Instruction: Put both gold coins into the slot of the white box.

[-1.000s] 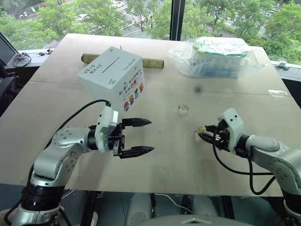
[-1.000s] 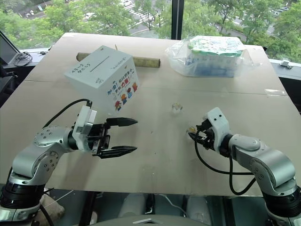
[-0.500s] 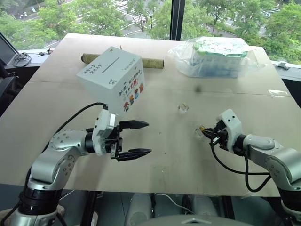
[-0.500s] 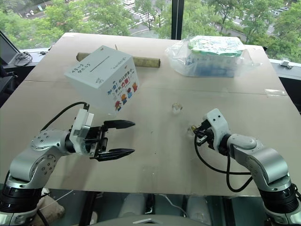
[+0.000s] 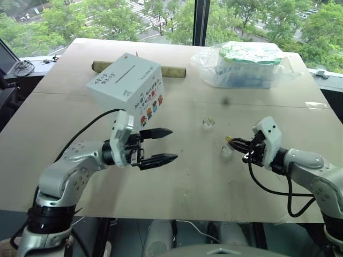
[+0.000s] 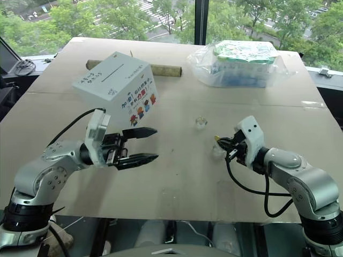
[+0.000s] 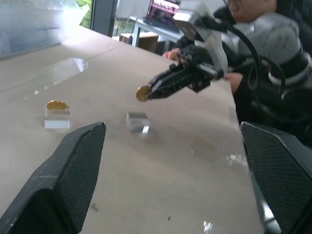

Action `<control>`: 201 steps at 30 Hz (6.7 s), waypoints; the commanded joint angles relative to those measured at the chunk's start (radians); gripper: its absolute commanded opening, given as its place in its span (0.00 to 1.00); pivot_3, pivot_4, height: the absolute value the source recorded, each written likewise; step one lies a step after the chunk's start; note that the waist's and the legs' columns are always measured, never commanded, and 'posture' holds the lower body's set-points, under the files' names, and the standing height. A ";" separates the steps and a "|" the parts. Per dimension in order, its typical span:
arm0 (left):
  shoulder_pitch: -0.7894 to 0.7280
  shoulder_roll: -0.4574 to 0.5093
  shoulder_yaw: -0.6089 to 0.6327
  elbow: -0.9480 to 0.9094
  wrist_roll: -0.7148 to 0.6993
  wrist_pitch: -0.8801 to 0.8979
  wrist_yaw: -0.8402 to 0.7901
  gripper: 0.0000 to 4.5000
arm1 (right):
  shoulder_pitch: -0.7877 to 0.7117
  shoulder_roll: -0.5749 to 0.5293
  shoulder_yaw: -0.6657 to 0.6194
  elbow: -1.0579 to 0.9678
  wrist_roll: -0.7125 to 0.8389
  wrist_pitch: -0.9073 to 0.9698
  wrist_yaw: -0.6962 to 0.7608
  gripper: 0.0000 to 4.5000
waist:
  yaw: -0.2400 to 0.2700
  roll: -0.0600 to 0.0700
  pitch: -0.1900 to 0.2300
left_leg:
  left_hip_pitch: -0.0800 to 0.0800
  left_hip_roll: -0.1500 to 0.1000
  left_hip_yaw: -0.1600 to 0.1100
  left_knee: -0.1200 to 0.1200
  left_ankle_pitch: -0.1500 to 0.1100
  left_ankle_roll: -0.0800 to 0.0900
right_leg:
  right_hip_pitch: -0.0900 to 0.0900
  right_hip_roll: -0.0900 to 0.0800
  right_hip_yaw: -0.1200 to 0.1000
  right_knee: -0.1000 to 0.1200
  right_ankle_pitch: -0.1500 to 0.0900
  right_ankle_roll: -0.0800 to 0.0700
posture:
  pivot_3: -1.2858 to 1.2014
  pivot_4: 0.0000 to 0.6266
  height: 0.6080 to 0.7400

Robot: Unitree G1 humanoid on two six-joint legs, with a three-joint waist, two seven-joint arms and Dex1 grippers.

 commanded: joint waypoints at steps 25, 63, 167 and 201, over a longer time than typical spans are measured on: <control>-0.288 -0.127 -0.100 0.082 -0.027 0.092 -0.056 0.28 | -0.291 -0.089 0.061 -0.173 0.196 -0.038 0.099 0.00 | 0.000 0.000 0.000 | 0.000 -0.001 0.000 0.000 0.000 0.000 | 0.001 0.000 0.000 -0.002 0.000 0.000 | 0.52 0.24 1.00; -0.286 -0.173 0.098 0.091 -0.104 0.160 0.186 0.00 | -0.254 -0.171 0.018 -0.141 0.162 -0.097 0.063 0.93 | -0.001 0.000 0.000 | -0.001 0.000 -0.001 0.000 0.000 0.000 | 0.000 0.000 -0.001 -0.003 0.000 0.000 | 0.52 0.24 1.00; 0.096 0.135 0.090 -0.195 0.208 -0.036 0.115 0.46 | -0.452 0.170 0.275 0.541 -0.453 -0.253 -0.001 0.46 | -0.003 0.000 0.004 | -0.012 -0.001 -0.008 0.007 0.000 0.000 | -0.007 0.002 -0.003 0.000 0.000 0.001 | 0.52 0.24 1.00; 0.104 0.133 0.066 -0.183 0.236 -0.066 0.110 0.46 | -0.413 0.313 0.282 0.326 -0.474 0.029 -0.126 0.13 | -0.002 0.000 0.003 | -0.013 -0.001 -0.006 0.006 0.000 0.000 | -0.010 0.002 -0.001 0.006 0.000 0.001 | 0.52 0.24 1.00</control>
